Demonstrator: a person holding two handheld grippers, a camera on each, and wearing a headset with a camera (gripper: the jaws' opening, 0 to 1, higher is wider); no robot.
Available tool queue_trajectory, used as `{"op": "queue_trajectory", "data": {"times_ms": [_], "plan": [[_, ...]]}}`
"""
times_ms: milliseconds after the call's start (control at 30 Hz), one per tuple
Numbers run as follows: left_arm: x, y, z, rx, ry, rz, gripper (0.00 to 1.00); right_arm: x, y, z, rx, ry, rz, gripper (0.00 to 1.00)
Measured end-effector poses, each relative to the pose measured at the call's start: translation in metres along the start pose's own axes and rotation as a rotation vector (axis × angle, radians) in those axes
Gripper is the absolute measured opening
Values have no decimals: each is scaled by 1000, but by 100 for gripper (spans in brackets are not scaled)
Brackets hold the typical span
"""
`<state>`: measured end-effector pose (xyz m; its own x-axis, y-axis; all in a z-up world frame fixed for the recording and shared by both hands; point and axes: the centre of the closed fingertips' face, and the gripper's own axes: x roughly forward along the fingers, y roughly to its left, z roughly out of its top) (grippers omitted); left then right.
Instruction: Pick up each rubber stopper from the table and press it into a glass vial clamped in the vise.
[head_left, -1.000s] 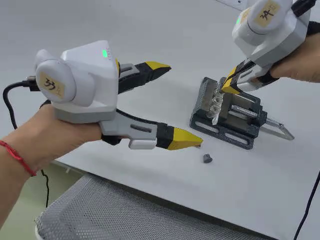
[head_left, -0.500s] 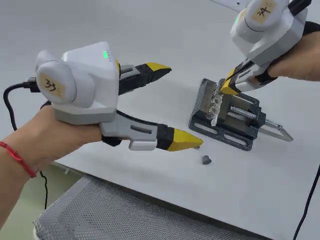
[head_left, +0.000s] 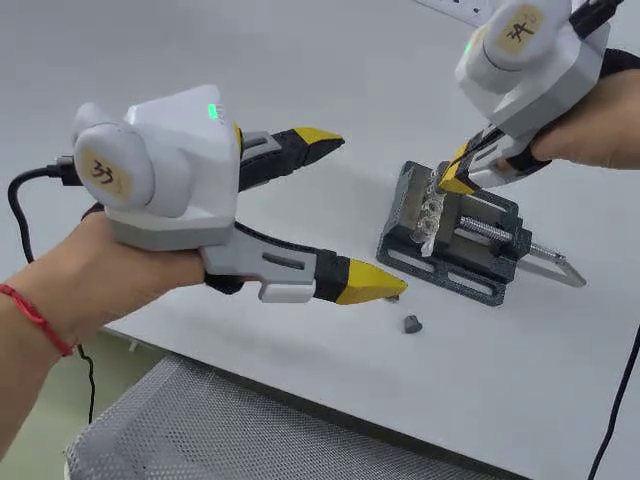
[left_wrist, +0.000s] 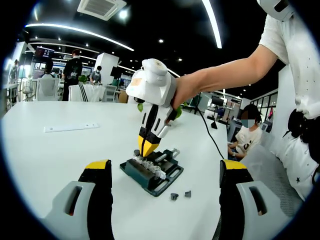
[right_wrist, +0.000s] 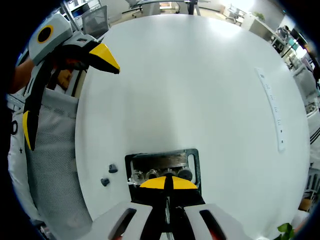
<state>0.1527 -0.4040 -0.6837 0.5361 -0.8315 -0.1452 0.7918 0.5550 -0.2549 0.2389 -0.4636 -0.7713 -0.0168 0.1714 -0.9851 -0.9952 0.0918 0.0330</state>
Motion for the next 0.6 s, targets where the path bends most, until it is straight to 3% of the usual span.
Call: {"op": "queue_trajectory", "data": {"times_ms": [600], "plan": [[1,0,1,-1,-3,3,87,2,0,-1,0,0,1,0]]}}
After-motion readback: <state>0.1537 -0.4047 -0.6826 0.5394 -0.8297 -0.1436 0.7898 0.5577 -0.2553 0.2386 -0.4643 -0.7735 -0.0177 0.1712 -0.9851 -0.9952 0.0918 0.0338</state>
